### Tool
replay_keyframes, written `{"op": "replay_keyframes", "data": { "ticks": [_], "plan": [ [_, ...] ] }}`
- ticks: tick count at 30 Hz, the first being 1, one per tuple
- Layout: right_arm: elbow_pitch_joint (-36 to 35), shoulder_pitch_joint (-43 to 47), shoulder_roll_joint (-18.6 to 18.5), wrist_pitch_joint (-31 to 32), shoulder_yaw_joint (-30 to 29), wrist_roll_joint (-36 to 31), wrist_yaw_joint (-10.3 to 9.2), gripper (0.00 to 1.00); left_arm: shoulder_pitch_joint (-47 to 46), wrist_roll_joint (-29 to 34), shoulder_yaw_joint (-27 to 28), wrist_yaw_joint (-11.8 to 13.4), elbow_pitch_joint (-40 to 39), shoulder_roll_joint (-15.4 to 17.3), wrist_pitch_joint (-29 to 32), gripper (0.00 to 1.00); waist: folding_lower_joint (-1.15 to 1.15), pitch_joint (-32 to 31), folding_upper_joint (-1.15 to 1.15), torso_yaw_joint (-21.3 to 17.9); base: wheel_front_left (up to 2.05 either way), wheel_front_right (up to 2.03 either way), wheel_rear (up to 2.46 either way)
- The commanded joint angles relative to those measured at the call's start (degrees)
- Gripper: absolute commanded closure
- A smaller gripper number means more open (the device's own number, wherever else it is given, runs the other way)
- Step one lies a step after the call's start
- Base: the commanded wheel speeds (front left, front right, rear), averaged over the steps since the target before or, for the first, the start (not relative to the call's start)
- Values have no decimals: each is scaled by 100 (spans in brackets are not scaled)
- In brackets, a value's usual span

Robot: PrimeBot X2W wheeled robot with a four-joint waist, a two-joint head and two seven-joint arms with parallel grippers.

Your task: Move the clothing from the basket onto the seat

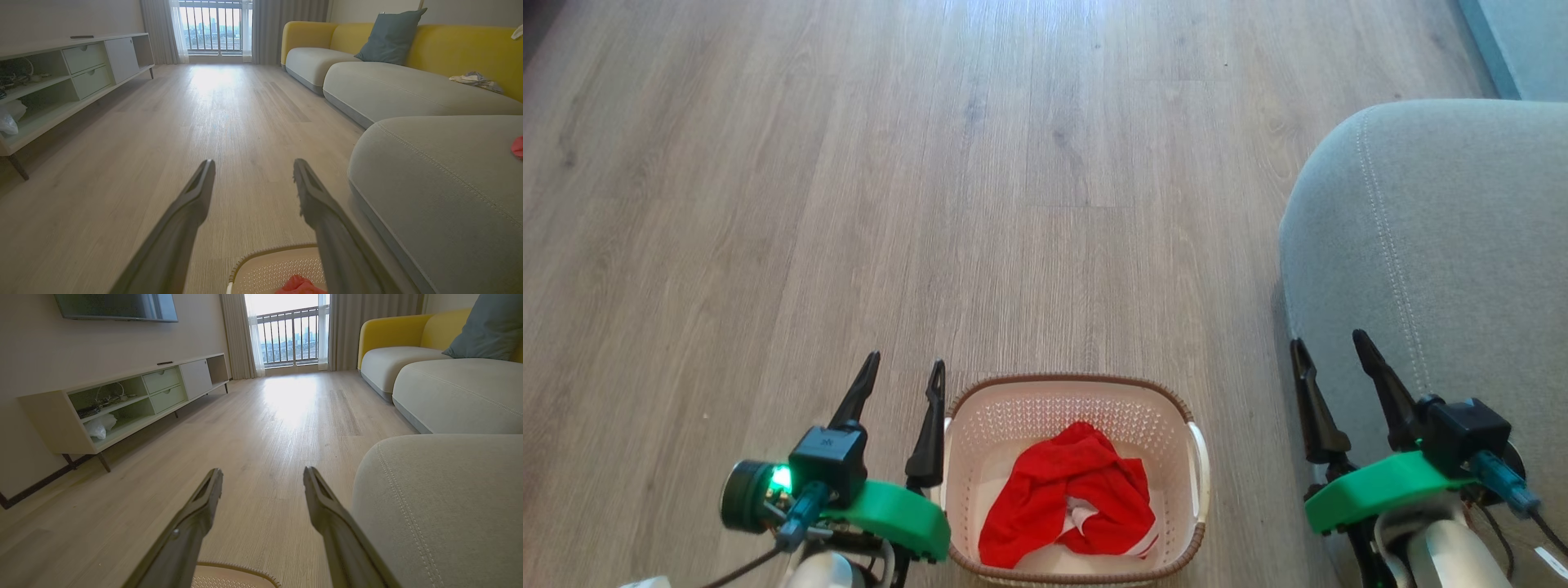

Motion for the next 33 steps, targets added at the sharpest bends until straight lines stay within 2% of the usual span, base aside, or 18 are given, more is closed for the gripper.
{"op": "replay_keyframes", "data": {
  "ticks": [1, 25, 33],
  "plan": [
    [-169, -50, -9, -37, 114, -39, -1, 0, -92, 17, 222, -7, -175, -11, -29, 0, 1, -2, 0, -4, 0, 0, 0],
    [-246, -110, 33, -37, 40, -57, -1, 0, -147, 132, 223, -41, -207, -11, -29, 0, 1, 38, 0, -23, 0, 0, 0],
    [-257, -217, 20, -37, -52, -131, -1, 0, -230, 169, 196, -91, -200, -12, -29, 0, 1, 260, 0, -25, 0, 0, 0]
  ]
}}
